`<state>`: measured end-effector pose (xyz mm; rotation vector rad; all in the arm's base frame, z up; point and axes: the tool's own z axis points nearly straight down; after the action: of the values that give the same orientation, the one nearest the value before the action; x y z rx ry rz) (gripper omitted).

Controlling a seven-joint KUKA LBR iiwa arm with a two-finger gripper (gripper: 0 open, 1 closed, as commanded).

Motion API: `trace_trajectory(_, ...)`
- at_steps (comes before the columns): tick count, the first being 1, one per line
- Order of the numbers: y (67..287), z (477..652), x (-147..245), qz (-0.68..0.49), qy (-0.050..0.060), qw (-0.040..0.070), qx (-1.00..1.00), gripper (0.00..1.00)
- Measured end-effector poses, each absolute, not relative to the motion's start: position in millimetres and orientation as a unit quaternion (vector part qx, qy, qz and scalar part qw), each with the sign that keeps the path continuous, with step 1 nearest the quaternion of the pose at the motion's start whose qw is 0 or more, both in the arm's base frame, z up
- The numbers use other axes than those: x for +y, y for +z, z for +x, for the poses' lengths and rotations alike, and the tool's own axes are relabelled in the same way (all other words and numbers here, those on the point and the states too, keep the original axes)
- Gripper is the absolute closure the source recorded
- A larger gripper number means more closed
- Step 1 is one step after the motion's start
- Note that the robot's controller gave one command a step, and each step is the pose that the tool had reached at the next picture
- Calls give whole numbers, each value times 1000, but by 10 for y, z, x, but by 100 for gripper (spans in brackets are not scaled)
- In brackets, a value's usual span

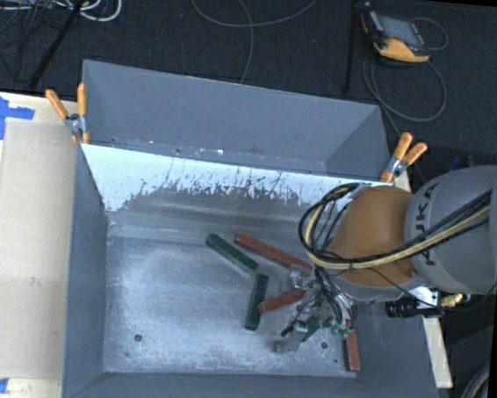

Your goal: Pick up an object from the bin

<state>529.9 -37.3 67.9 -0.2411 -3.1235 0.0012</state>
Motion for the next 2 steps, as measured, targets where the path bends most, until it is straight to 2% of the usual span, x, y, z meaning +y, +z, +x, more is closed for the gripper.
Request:
trace_trajectory(1,696,5460,-956,-83,1,-1,-997,0)
trace_trajectory(2,696,5458,-927,-81,0,0,-997,100)
